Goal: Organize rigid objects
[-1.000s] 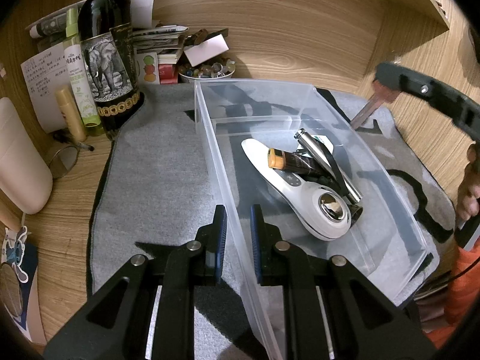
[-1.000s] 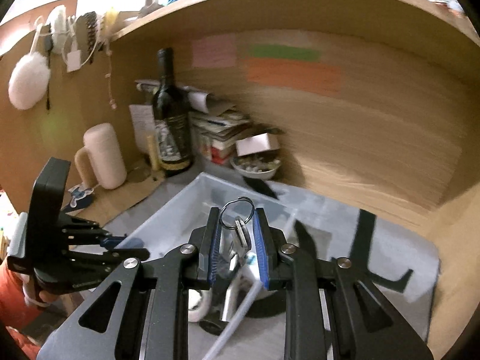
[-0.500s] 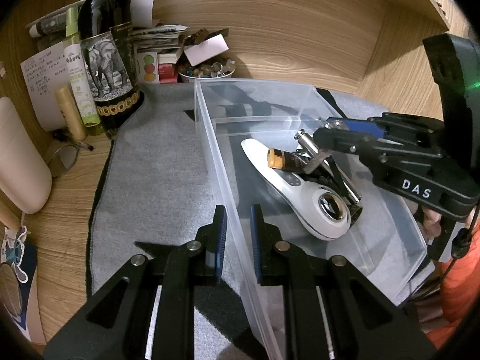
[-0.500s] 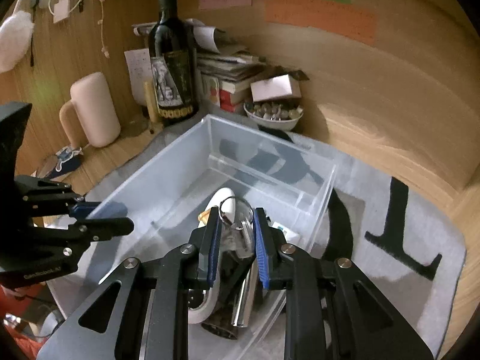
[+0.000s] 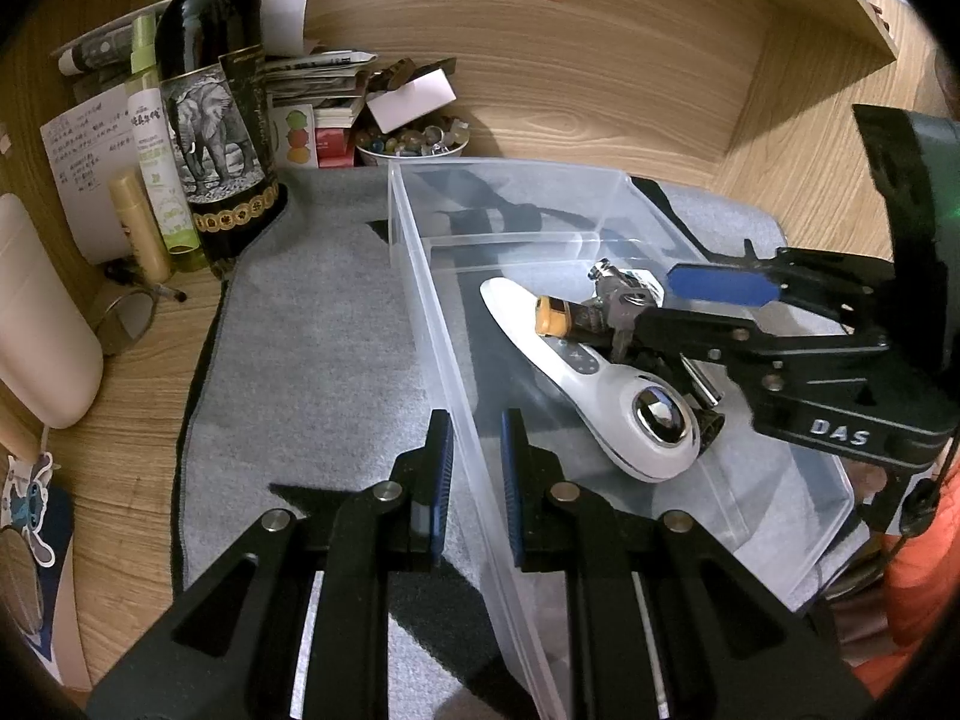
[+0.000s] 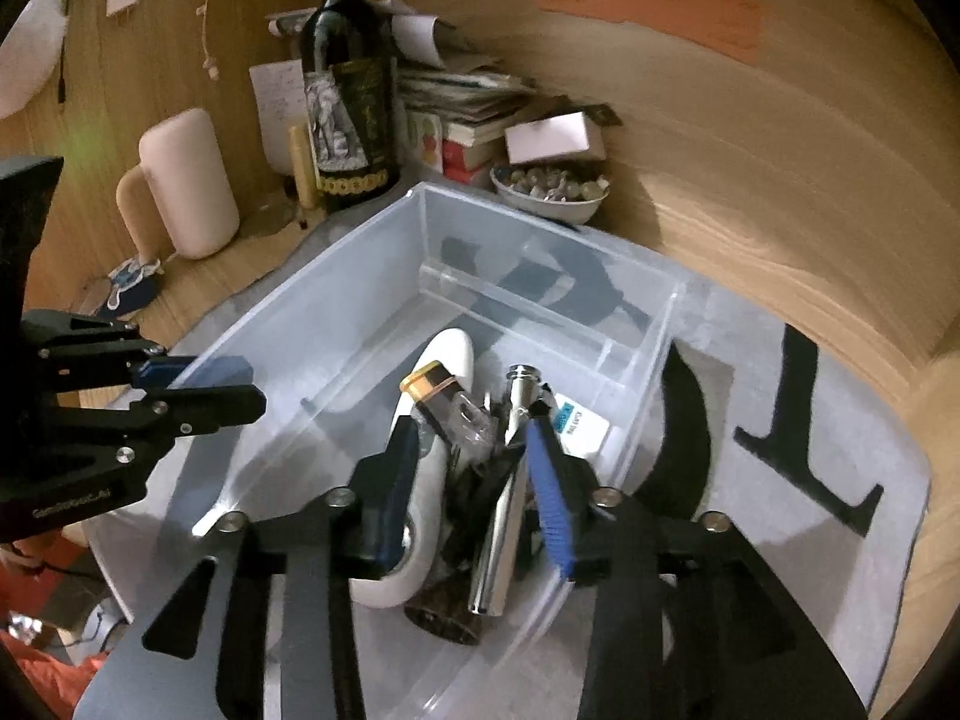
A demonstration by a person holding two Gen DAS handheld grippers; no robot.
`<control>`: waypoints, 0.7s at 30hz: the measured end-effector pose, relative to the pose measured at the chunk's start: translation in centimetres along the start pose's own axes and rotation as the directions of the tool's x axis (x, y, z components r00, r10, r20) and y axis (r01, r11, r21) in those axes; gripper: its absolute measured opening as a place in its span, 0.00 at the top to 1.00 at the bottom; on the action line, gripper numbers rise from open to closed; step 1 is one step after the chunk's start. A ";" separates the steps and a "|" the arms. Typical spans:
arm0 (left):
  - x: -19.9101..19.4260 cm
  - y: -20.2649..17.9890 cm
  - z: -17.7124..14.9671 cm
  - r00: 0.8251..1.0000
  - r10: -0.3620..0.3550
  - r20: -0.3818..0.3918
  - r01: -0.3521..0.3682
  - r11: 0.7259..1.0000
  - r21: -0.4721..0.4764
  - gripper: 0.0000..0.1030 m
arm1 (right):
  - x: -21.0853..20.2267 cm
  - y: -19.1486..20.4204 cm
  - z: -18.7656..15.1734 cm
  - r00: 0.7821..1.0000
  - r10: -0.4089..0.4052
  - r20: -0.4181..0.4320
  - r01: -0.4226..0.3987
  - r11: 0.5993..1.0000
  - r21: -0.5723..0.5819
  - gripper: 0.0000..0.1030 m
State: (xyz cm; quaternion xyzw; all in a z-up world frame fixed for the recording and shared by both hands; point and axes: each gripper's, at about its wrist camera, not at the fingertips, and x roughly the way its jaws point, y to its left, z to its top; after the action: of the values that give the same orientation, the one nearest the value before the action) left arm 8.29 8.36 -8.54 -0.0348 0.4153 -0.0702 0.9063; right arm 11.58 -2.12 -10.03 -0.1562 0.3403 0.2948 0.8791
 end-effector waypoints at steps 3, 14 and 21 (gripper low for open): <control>0.0 0.1 0.0 1.000 0.001 0.000 -0.001 1.000 0.001 0.86 | -0.8 -0.2 0.0 1.000 -0.010 0.020 0.010 1.000 0.007 0.58; -2.5 -0.5 1.0 0.997 0.038 0.067 -0.039 0.999 0.015 0.86 | -4.7 -1.0 -0.6 0.991 -0.054 0.120 0.047 0.997 0.054 0.33; -5.8 -2.4 1.5 0.983 0.046 0.179 -0.053 0.998 0.033 0.65 | -9.1 -1.3 -1.2 0.964 -0.121 0.235 0.106 0.991 0.077 0.20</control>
State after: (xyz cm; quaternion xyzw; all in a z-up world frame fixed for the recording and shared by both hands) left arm 5.40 6.95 -2.93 -0.0135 0.3322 -0.0521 0.9417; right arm 6.36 -7.44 -4.58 -0.1108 0.2314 0.2496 0.9337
